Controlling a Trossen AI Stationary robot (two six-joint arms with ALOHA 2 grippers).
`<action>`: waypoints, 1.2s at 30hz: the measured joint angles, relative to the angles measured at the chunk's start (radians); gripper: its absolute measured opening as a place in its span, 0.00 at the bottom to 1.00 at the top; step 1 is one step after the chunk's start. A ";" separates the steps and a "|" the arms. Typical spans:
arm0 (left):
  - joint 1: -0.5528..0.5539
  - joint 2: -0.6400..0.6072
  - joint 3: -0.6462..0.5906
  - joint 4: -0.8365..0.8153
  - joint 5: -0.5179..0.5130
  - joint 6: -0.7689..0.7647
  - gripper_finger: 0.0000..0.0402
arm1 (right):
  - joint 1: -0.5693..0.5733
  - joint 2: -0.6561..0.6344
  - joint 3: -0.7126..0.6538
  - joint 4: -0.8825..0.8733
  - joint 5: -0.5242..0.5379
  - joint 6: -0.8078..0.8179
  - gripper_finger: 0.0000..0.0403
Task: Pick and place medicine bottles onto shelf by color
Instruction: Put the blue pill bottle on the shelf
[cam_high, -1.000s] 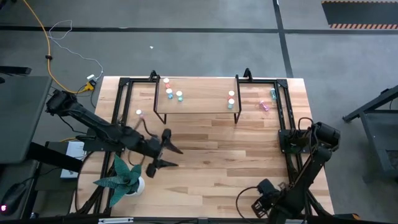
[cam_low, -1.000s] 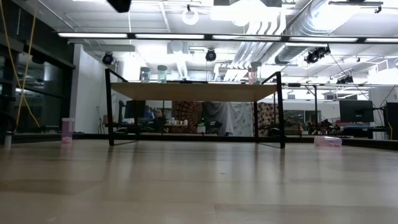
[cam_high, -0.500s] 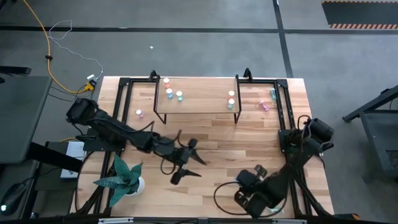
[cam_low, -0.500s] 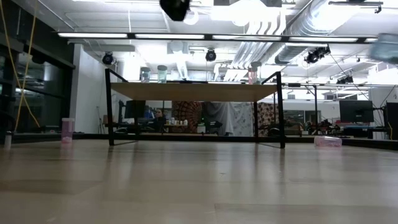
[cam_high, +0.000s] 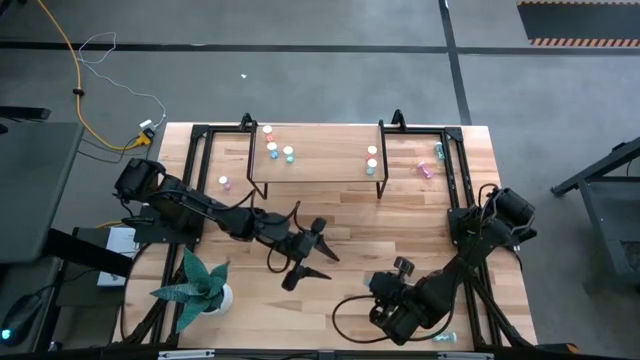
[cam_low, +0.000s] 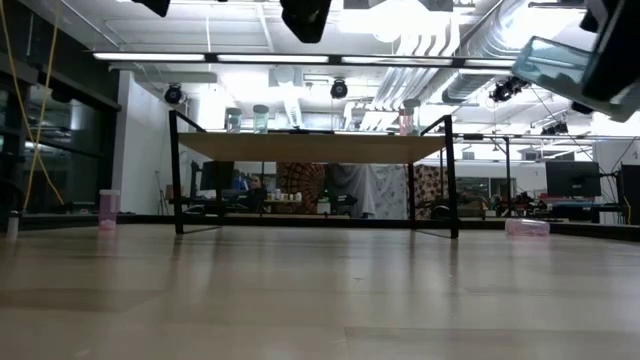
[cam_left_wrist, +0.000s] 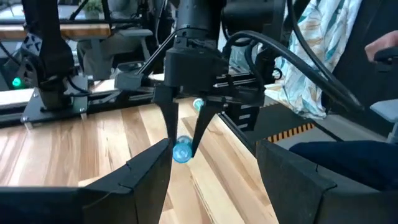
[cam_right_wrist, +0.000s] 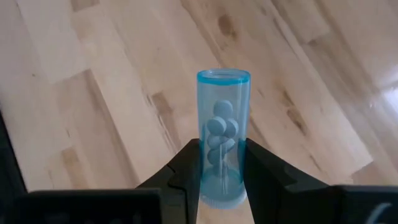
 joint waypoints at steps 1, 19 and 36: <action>0.000 0.000 0.000 0.006 0.001 0.012 0.56 | 0.000 0.000 0.000 0.001 0.006 -0.002 0.22; -0.020 0.043 0.000 -0.014 -0.025 0.255 0.56 | -0.115 0.000 0.000 0.157 0.079 -0.326 0.22; -0.018 0.066 -0.001 -0.098 -0.151 0.245 0.56 | -0.210 -0.001 0.119 0.237 0.069 -0.569 0.22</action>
